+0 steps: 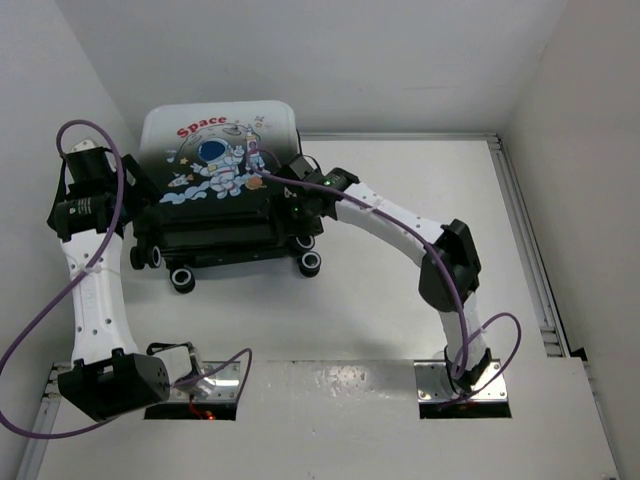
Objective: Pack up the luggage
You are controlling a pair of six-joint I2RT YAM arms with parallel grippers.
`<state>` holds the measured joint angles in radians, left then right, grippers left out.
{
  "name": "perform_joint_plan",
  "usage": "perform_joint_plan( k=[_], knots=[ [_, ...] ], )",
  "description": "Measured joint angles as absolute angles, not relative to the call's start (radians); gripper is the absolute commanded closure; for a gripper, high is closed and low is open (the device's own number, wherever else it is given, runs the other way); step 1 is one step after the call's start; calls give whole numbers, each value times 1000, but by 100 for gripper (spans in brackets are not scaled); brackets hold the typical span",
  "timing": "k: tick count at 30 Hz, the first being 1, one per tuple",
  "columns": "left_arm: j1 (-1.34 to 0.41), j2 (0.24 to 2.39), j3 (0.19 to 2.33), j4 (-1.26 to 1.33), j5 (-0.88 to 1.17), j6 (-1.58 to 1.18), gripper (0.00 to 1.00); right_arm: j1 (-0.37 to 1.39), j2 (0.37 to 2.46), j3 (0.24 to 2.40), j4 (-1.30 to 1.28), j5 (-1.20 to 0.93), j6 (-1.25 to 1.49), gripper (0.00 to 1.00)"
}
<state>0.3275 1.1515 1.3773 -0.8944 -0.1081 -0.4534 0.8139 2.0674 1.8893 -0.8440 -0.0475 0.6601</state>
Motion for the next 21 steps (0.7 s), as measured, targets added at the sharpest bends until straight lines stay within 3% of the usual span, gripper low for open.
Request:
perform_joint_plan(
  k=[3, 9, 21],
  knots=[
    [327, 1151, 1370, -887, -109, -453, 1, 823, 2019, 1805, -764, -36, 646, 100],
    [327, 1151, 1359, -873, -105, -453, 1, 848, 1924, 1686, -638, 30, 537, 100],
    [327, 1162, 1354, -834, -81, -454, 1, 812, 1853, 1716, -559, 78, 355, 100]
  ],
)
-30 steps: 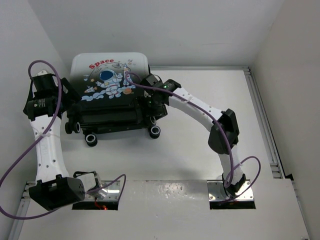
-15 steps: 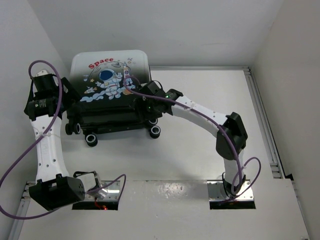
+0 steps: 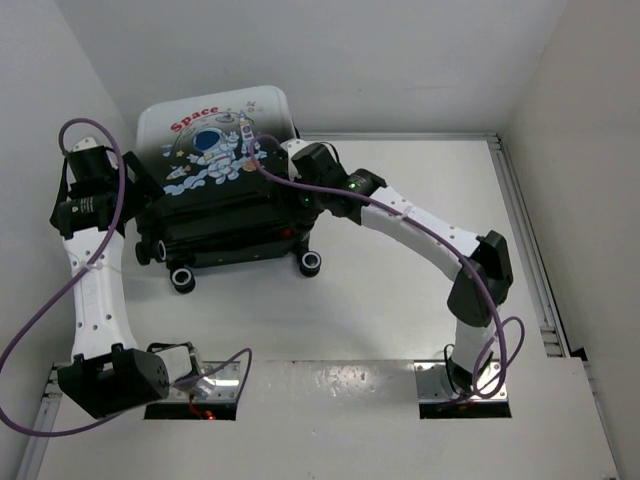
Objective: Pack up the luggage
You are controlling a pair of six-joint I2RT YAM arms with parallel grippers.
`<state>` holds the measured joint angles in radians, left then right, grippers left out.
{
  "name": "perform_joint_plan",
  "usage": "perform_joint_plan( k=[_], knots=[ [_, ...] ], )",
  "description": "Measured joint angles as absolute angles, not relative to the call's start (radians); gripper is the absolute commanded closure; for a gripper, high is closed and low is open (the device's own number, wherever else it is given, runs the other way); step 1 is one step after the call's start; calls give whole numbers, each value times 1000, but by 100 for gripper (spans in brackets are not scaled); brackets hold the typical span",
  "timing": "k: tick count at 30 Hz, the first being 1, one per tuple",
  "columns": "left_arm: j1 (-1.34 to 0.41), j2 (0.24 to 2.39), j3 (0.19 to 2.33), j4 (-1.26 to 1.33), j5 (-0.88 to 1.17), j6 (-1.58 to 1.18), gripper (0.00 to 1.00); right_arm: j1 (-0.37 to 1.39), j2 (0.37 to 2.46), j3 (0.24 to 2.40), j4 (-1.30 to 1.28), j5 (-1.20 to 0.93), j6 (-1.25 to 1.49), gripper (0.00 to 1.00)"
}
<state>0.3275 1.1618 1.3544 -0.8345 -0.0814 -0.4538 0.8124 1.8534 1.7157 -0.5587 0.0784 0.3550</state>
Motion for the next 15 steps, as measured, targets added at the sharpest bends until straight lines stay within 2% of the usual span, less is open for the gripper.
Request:
perform_joint_plan(
  k=[8, 13, 15],
  knots=[
    [339, 1173, 1370, -808, -155, -474, 1, 738, 1865, 1638, -519, -25, 359, 100],
    [345, 1112, 1376, -741, -317, -525, 1, 707, 1897, 1606, -477, -133, 390, 100],
    [348, 1081, 1375, -720, -393, -545, 1, 694, 1907, 1607, -466, -186, 400, 82]
  ],
)
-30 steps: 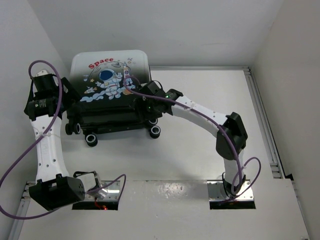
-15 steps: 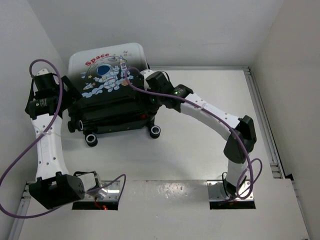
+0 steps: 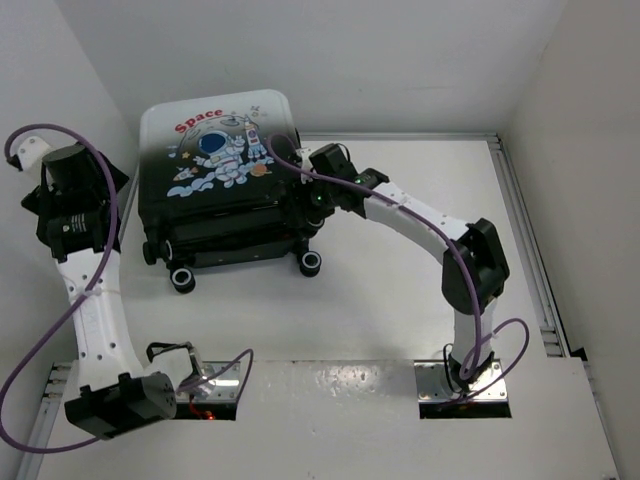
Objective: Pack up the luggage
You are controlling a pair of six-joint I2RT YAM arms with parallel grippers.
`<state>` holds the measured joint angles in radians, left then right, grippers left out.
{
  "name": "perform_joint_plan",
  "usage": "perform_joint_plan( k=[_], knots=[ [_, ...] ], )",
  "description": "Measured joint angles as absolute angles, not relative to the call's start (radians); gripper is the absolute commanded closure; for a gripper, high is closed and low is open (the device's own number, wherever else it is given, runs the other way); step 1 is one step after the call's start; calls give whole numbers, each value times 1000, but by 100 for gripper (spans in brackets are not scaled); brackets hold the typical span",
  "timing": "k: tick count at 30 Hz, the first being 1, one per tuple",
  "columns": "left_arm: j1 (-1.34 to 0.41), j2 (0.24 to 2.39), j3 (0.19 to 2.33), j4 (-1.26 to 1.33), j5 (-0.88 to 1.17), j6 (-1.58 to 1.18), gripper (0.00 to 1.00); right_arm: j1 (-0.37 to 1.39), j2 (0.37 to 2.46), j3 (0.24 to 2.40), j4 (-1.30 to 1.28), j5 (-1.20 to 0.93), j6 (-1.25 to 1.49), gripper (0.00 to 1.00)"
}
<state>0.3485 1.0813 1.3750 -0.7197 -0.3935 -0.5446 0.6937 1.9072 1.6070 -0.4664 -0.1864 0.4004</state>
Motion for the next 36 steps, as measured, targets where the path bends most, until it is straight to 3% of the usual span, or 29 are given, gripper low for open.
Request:
perform_joint_plan(
  k=[1, 2, 5, 9, 14, 19, 21, 25, 36],
  knots=[
    [353, 1067, 1371, -708, -434, -556, 1, 687, 1916, 1608, -462, -203, 402, 72],
    [361, 1059, 1365, -703, -461, -565, 1, 683, 1921, 1609, -460, -223, 406, 52],
    [416, 1050, 1307, -691, -520, -593, 1, 673, 1925, 1615, -463, -255, 419, 30],
    [501, 1083, 1212, -706, -506, -624, 1, 656, 1892, 1544, -397, -254, 415, 18],
    [513, 1086, 1196, -697, -466, -637, 1, 655, 1633, 1279, -332, -169, 376, 1],
    [513, 1084, 1196, -664, -436, -637, 1, 628, 1327, 889, -49, -189, 325, 1],
    [513, 1084, 1196, -657, -421, -637, 1, 621, 1299, 759, 39, -233, 309, 1],
    [513, 1084, 1196, -648, -399, -637, 1, 657, 1422, 678, 144, -260, 294, 1],
    [513, 1085, 1196, -654, -382, -628, 1, 815, 1691, 715, 517, -44, 280, 1]
  ],
)
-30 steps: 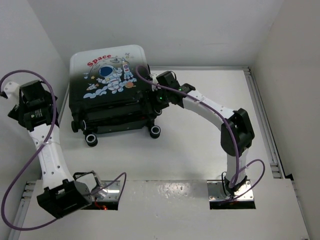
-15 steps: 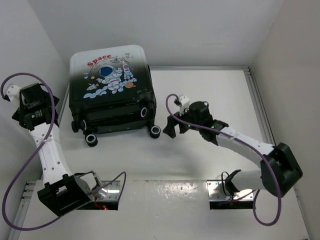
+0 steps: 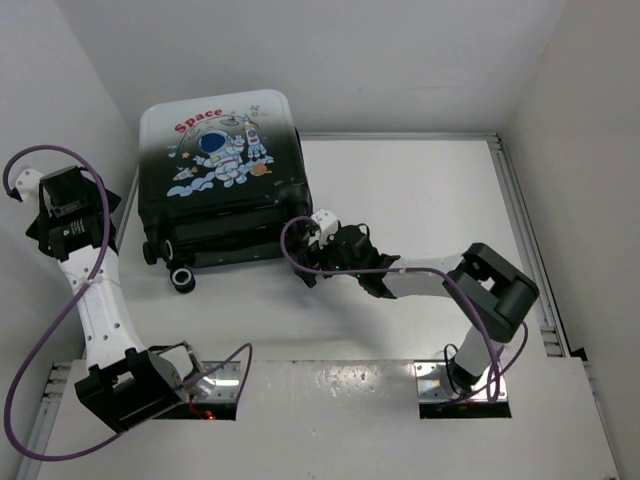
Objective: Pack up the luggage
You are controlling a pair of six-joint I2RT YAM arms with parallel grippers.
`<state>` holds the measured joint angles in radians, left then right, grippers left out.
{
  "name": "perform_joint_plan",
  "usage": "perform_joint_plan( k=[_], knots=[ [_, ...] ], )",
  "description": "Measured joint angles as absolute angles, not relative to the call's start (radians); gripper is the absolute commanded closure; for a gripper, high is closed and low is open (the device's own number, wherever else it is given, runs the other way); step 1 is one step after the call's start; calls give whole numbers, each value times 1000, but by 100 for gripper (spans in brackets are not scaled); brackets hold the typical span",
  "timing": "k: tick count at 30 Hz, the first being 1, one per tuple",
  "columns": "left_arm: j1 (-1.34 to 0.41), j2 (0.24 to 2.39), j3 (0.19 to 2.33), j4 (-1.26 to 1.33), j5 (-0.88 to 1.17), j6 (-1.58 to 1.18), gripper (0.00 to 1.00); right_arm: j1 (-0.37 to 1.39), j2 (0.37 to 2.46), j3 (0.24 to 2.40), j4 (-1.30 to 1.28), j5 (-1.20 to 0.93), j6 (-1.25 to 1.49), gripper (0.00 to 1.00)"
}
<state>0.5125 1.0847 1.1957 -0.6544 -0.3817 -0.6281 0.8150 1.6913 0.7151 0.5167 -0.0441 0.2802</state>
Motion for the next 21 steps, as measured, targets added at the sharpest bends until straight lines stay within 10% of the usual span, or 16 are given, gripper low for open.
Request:
perform_joint_plan(
  k=[14, 21],
  knots=[
    [513, 1085, 1196, -666, -393, -606, 1, 901, 1929, 921, 546, 216, 22, 42],
    [513, 1085, 1196, -682, -406, -603, 1, 864, 1971, 1041, 358, 233, 30, 40]
  ],
)
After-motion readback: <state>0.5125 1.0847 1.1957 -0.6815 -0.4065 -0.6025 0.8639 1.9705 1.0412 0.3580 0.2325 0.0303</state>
